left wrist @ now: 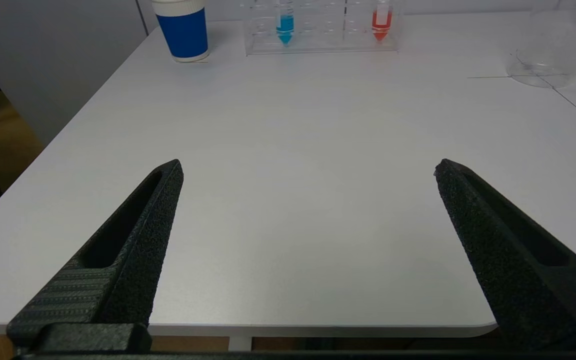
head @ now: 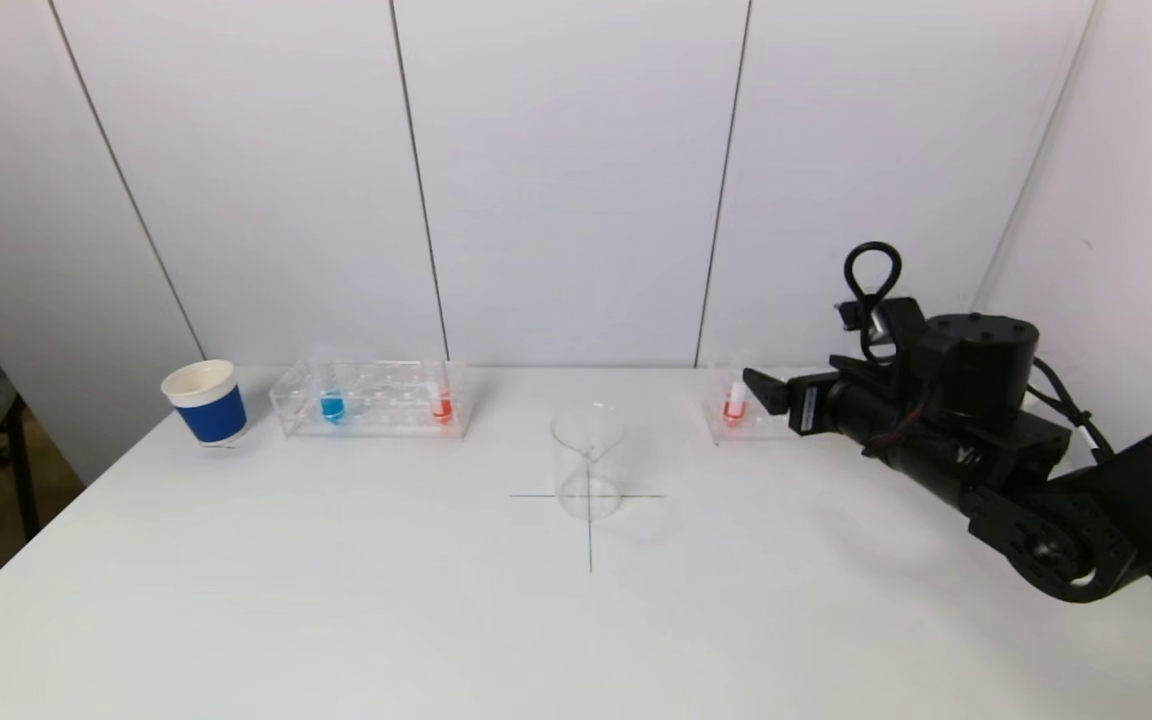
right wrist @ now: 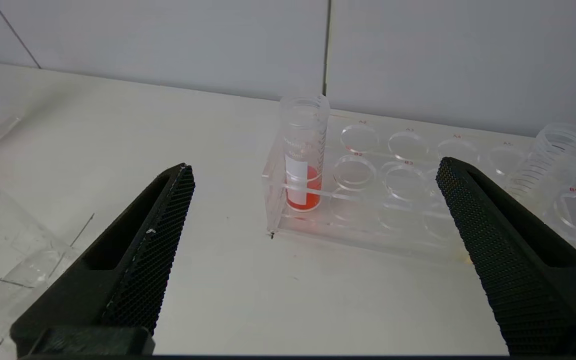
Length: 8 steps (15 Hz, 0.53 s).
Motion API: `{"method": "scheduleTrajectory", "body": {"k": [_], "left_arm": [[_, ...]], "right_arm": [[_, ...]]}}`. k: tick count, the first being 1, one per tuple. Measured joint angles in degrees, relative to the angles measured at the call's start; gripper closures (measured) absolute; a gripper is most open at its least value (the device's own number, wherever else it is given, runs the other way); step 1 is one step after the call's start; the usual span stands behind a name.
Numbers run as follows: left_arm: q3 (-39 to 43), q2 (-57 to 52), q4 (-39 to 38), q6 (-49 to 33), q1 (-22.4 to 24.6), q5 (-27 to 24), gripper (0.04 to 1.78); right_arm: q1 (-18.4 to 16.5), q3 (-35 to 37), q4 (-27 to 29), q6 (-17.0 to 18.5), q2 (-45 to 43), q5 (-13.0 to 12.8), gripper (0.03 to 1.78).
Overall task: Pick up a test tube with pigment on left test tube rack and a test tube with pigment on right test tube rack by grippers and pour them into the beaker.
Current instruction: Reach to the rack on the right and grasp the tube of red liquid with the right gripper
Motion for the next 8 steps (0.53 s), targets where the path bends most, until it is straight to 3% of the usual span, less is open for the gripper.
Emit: {"method": "scheduleTrajectory", "body": {"k": [8], "left_arm": [[0.01,0.00,-0.02,0.02,-0.02,-0.02,0.06]], "right_arm": [[0.41,-2.84,-5.96,-1.12,6.45,-3.63,0.05]]}}
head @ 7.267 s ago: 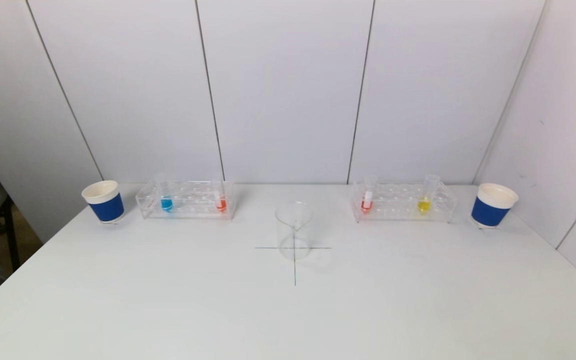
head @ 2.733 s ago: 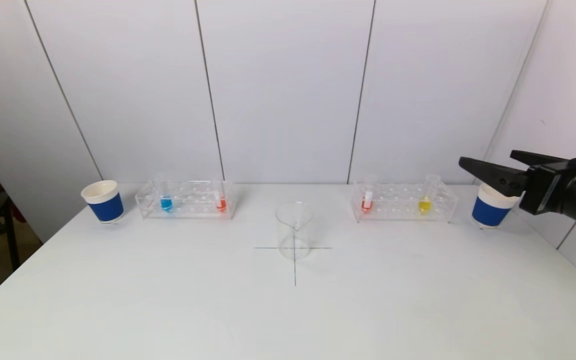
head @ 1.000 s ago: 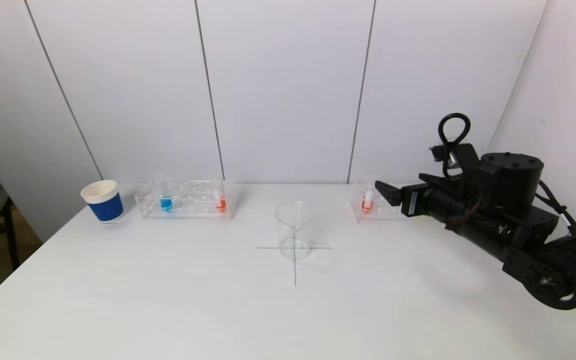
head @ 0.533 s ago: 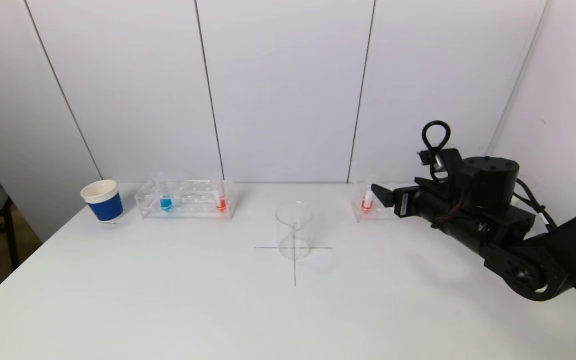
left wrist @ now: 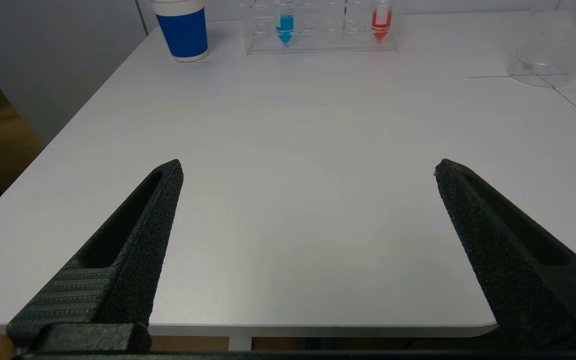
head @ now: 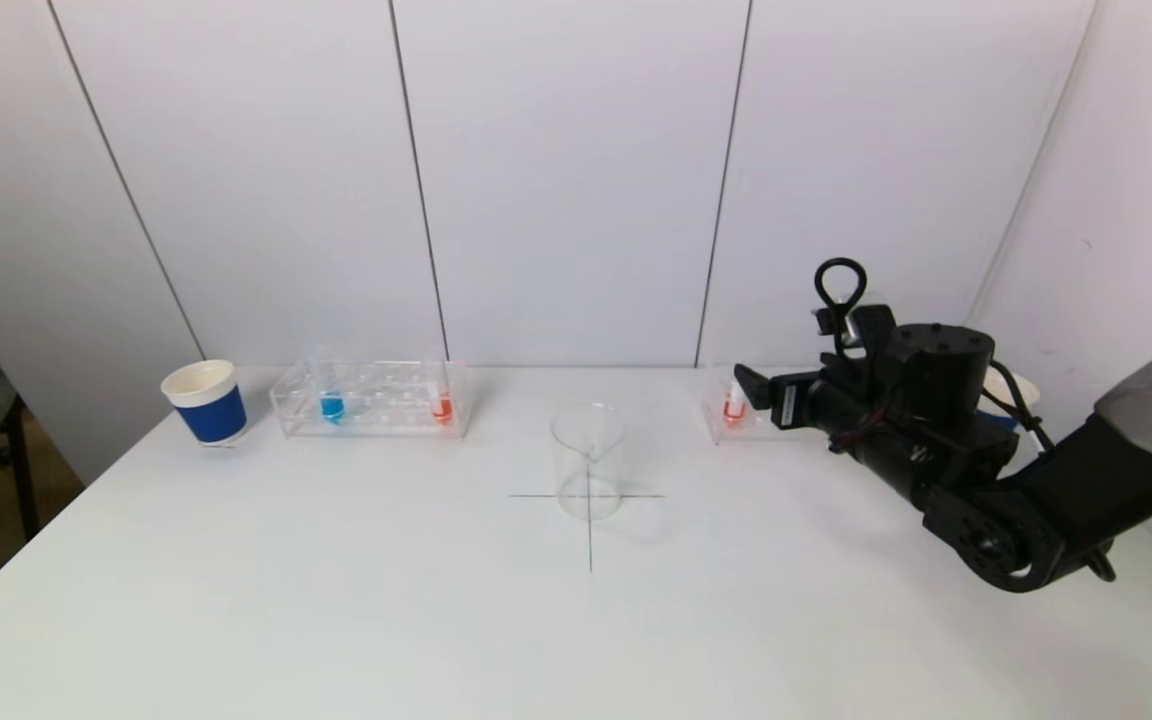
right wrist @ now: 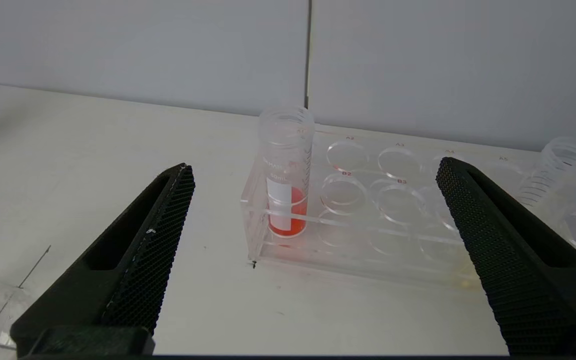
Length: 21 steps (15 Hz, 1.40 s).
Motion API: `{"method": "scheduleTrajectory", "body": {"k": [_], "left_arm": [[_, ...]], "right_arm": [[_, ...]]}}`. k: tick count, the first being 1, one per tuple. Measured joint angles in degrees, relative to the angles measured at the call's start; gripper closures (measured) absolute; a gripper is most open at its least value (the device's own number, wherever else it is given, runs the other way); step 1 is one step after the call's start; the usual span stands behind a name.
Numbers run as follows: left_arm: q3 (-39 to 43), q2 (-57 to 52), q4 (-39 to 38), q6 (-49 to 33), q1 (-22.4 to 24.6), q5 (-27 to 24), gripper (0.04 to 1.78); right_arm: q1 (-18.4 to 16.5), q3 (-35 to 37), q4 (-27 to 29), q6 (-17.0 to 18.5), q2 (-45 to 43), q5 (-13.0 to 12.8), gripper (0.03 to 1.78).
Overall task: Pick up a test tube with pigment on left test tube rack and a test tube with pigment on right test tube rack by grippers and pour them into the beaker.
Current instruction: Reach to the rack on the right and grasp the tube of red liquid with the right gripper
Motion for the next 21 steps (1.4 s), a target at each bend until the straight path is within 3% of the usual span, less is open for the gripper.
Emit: {"method": "scheduleTrajectory", "body": {"k": [15,21], "left_arm": [[0.00,0.00,0.02,-0.02,0.05,-0.02,0.06],[0.00,0.00,0.00,-0.02,0.00,0.00,0.06]], "right_arm": [[1.00,-1.56,-6.97,0.11,7.51,-1.96,0.05],[1.00,-4.82,-6.01,0.00,8.30,-1.96,0.05]]}}
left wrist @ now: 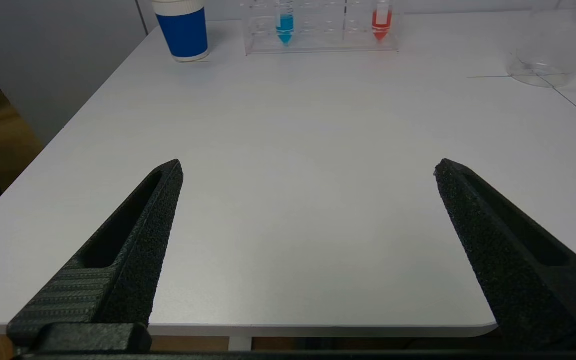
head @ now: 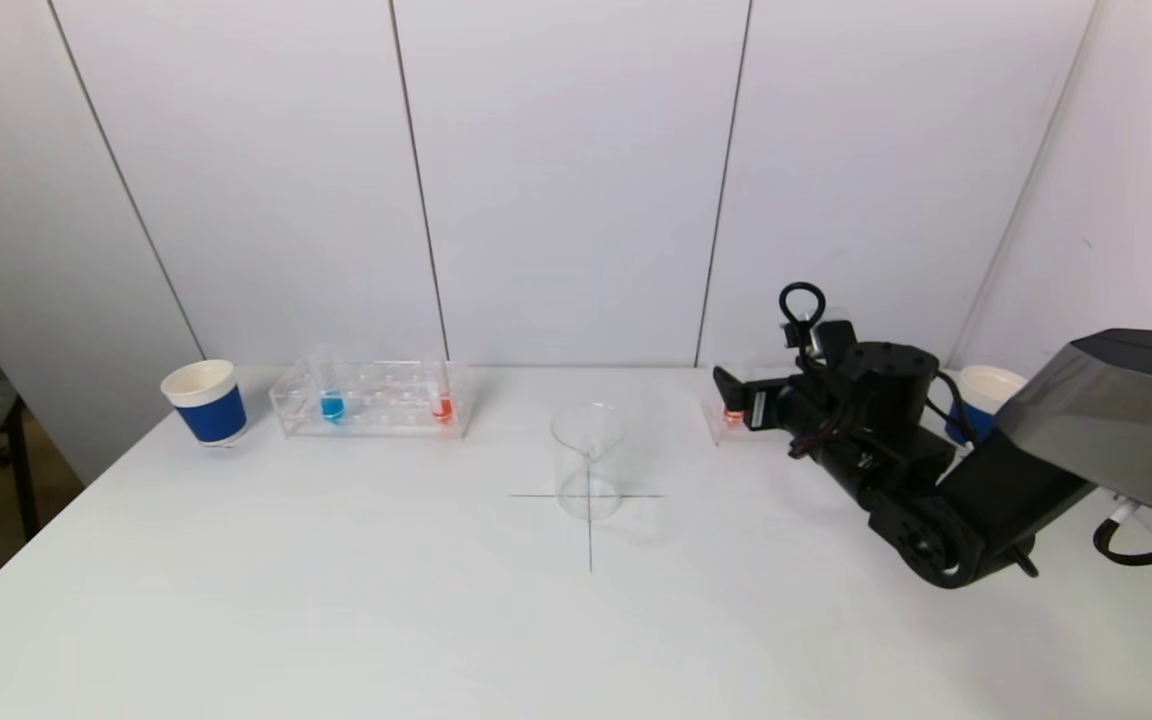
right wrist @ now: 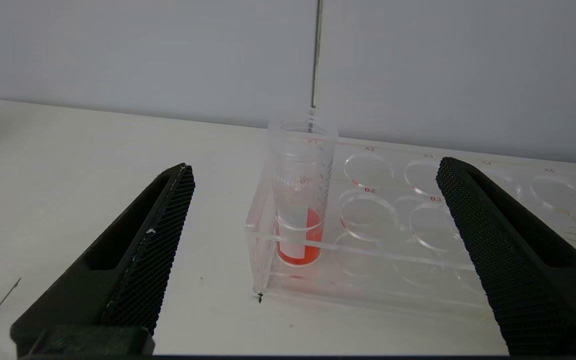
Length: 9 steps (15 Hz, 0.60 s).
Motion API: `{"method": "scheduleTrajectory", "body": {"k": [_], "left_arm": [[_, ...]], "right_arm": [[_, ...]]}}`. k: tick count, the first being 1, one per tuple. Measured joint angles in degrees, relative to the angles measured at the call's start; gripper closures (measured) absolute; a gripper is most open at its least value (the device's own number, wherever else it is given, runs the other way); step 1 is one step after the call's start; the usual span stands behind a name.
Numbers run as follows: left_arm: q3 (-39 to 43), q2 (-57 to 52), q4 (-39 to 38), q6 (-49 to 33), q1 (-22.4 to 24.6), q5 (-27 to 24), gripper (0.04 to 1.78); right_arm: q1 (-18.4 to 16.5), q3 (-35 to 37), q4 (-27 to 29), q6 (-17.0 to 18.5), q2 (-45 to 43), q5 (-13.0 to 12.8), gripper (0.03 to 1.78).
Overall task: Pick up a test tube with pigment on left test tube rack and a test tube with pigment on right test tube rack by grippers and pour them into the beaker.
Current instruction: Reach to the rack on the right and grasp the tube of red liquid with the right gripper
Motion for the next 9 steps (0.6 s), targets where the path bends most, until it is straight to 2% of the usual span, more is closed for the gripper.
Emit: {"method": "scheduleTrajectory", "body": {"k": [5,7,9], "left_arm": [[0.00,0.00,0.02,0.02,0.07,0.00,0.06],[0.00,0.00,0.02,0.02,0.02,-0.02,0.06],[0.00,0.00,0.02,0.02,0.02,0.00,0.06]], "right_arm": [[-0.01,-3.23,0.11,0.07,1.68,-0.20,0.05],[0.02,-4.39,-0.16,0.05,2.49,-1.63,0.05],[0.18,-4.80,-0.13,0.05,3.06,-1.71,0.05]]}}
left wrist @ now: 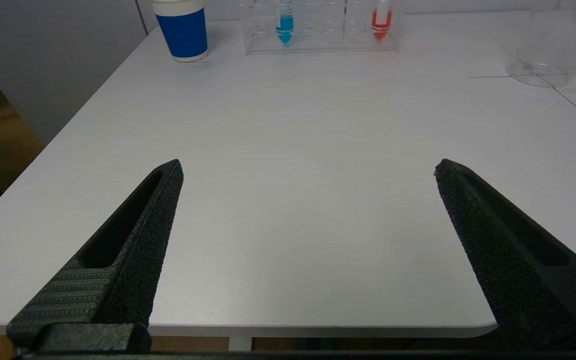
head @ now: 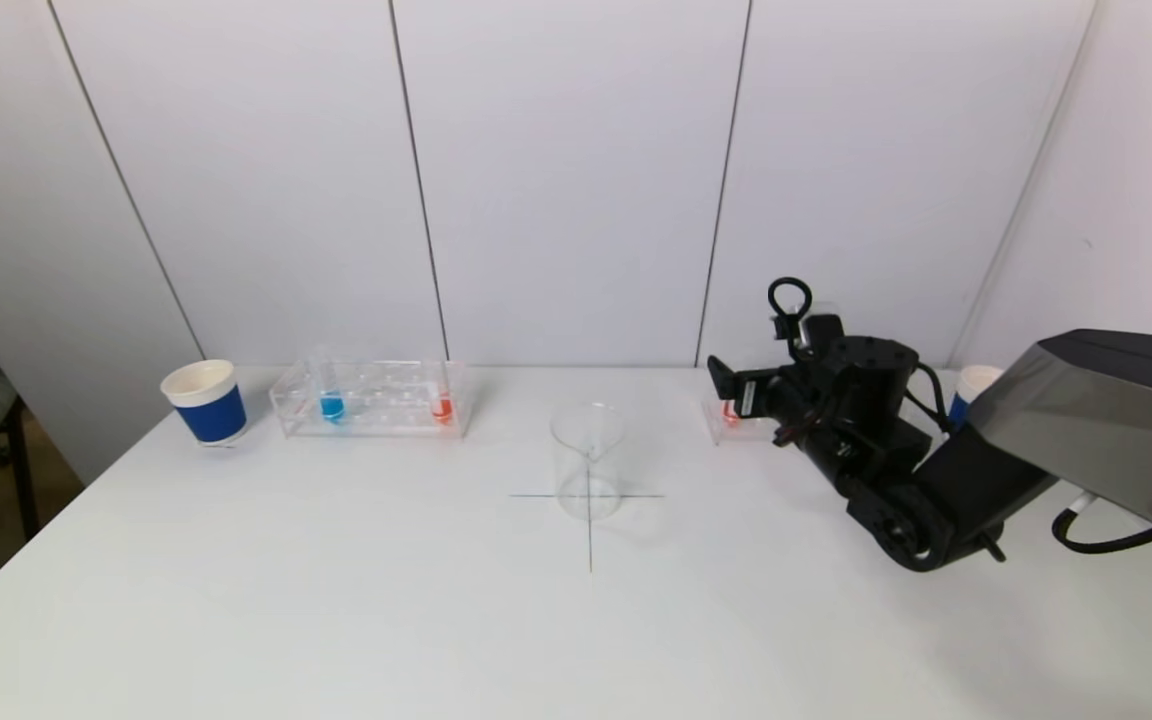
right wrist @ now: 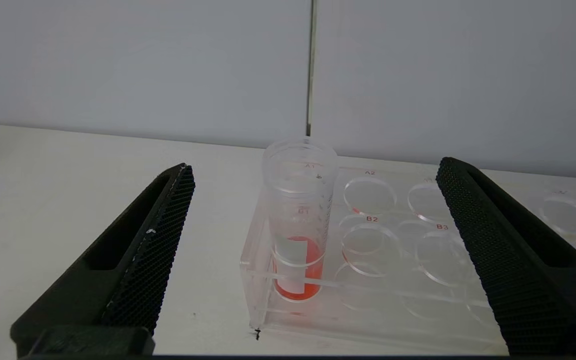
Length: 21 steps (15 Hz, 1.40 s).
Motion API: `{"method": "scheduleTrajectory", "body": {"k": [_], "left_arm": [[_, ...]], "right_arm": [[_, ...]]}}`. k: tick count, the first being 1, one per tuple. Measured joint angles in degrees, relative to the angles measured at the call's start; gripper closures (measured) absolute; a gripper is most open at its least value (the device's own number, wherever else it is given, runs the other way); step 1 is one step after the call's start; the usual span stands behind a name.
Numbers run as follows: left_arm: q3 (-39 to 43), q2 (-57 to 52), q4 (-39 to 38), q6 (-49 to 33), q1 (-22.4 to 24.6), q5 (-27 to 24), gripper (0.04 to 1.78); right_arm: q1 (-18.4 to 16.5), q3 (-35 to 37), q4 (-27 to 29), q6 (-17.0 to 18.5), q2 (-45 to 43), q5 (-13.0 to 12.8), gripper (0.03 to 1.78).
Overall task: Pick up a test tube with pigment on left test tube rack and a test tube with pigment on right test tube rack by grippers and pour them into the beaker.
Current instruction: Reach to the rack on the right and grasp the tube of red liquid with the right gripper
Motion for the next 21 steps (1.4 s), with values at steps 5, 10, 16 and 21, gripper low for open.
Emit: {"method": "scheduleTrajectory", "body": {"k": [5,10,16,21], "left_arm": [[0.00,0.00,-0.02,-0.05,0.00,0.00,0.06],[0.00,0.00,-0.02,-0.02,0.00,0.00,0.06],[0.00,0.00,-0.02,0.00,-0.02,0.00,0.06],[-0.01,0.00,-0.02,-0.05,0.00,-0.02,0.06]], "right_arm": [[0.28,-0.72,-0.22,0.09,1.32,-0.11,0.05],[0.72,-0.88,-0.57,0.11,2.38,-0.22,0.05],[0.77,-0.93,-0.69,0.22,3.00,-0.28,0.05],[0.48,-1.01,-0.85,0.69,3.43,-0.89,0.05]]}}
